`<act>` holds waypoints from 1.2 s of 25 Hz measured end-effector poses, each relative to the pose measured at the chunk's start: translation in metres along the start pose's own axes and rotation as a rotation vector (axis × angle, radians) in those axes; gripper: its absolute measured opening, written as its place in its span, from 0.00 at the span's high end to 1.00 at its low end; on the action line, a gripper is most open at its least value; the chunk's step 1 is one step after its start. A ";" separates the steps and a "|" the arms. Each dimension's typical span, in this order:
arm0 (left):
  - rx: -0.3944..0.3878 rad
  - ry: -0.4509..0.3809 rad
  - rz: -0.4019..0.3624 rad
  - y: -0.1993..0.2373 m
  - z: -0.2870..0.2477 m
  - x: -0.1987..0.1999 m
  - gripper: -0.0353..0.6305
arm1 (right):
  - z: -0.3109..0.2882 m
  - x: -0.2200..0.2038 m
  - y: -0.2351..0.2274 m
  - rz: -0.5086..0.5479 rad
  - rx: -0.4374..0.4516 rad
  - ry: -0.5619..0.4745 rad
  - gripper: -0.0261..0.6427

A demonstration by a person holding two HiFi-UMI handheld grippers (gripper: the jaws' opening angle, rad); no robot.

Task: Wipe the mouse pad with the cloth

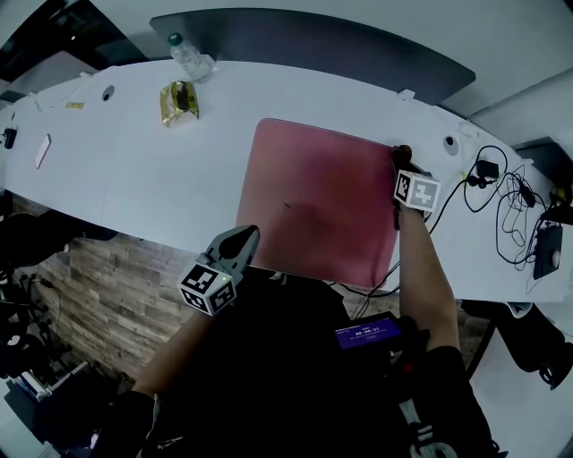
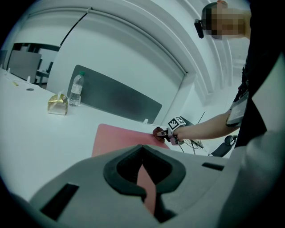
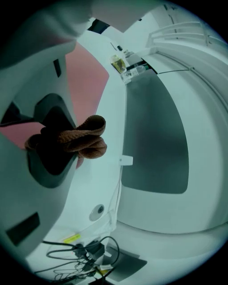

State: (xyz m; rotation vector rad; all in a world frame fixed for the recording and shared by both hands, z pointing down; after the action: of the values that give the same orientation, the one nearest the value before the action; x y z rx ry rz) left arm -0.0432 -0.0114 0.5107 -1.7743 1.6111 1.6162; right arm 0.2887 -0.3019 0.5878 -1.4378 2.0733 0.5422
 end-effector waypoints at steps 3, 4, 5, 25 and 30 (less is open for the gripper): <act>0.014 -0.013 0.012 0.003 0.006 -0.002 0.93 | -0.007 0.009 0.027 0.030 0.041 -0.001 0.78; 0.020 -0.017 0.016 0.004 0.009 -0.002 0.93 | -0.009 0.011 0.036 0.036 0.055 -0.002 0.79; 0.027 -0.021 0.019 0.006 0.012 -0.003 0.94 | -0.011 0.013 0.045 0.042 0.070 -0.003 0.79; 0.198 -0.100 0.098 0.024 0.069 -0.017 0.93 | -0.041 0.051 0.200 0.061 0.340 0.005 0.79; 0.241 -0.110 0.117 0.029 0.085 -0.022 0.94 | -0.048 0.059 0.230 0.084 0.367 0.002 0.79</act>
State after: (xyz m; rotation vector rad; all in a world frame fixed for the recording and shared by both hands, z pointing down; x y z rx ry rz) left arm -0.1071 0.0546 0.5117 -1.4710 1.8011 1.4665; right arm 0.0469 -0.2938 0.5903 -1.1423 2.1084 0.1762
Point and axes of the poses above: the fingertips, and each gripper's own axes: z backward along the fingers, y to its left, x out of its top, the point moved 6 cm from there along z, backward along the fingers, and after that the axes turned 5 degrees about -x, right-handed, at the moved point
